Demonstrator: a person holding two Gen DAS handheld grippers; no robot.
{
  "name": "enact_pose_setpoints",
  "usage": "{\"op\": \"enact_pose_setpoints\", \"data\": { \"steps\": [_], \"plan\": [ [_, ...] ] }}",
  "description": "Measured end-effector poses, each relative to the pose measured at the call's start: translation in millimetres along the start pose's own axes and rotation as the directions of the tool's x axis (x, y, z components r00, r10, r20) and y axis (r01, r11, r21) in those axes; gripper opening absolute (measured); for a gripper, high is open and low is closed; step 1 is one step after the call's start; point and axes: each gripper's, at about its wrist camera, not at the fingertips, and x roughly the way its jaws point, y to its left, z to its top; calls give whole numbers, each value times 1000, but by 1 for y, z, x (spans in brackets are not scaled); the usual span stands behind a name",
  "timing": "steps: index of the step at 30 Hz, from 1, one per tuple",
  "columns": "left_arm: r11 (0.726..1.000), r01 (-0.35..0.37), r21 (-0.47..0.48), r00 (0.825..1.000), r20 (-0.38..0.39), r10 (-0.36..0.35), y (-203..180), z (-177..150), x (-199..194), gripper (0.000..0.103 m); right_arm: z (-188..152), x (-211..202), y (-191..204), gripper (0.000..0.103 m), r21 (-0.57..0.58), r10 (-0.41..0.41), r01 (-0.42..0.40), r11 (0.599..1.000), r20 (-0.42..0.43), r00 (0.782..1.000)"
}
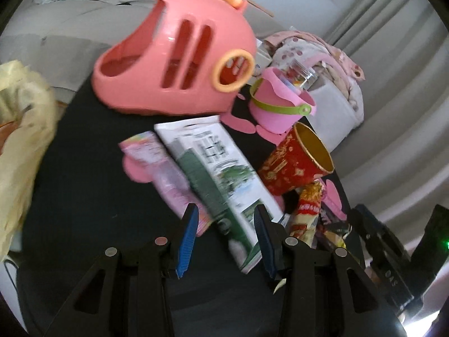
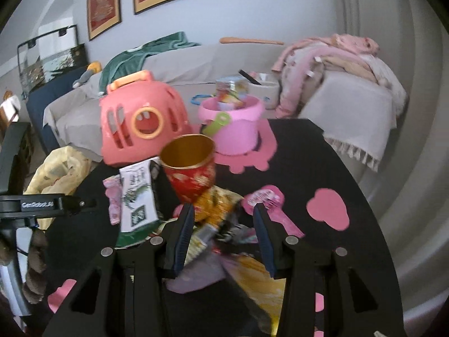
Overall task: Collect trash
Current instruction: 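Move the left gripper back to the table and grasp the green milk pack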
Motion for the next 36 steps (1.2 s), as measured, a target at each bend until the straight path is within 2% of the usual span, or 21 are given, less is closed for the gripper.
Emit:
{"op": "enact_pose_setpoints", "data": {
  "steps": [3,7,11,16,22,28,32,36],
  "plan": [
    [1000,-17,-18,1000,-19,16,-5,5,16,42,-3,1,-11,41,27,1,-1,1000,6,1000],
    [996,-86,-30,996,-19,86,-7,8,34,43,-4,2,-17,41,27,-6,5,1000,10,1000],
    [995,-89,-33,996,1,89,-7,12,41,46,-4,4,-22,41,35,-10,10,999,13,1000],
    [995,-63,-80,998,-18,61,-1,21,54,62,-5,9,-28,41,47,-30,30,998,1,1000],
    [992,-52,-114,998,-41,48,-2,29,61,64,-7,10,-32,41,54,-41,41,998,-4,999],
    [988,-13,-152,998,-67,3,3,27,56,51,-8,12,-35,41,77,-33,34,996,-15,999],
    [996,5,-90,999,-32,-8,-3,23,37,38,-8,11,-32,41,87,-16,18,996,-25,1000],
    [1000,-10,8,1000,15,10,-10,19,11,32,-5,9,-23,41,67,1,0,998,-17,1000]
  ]
}}
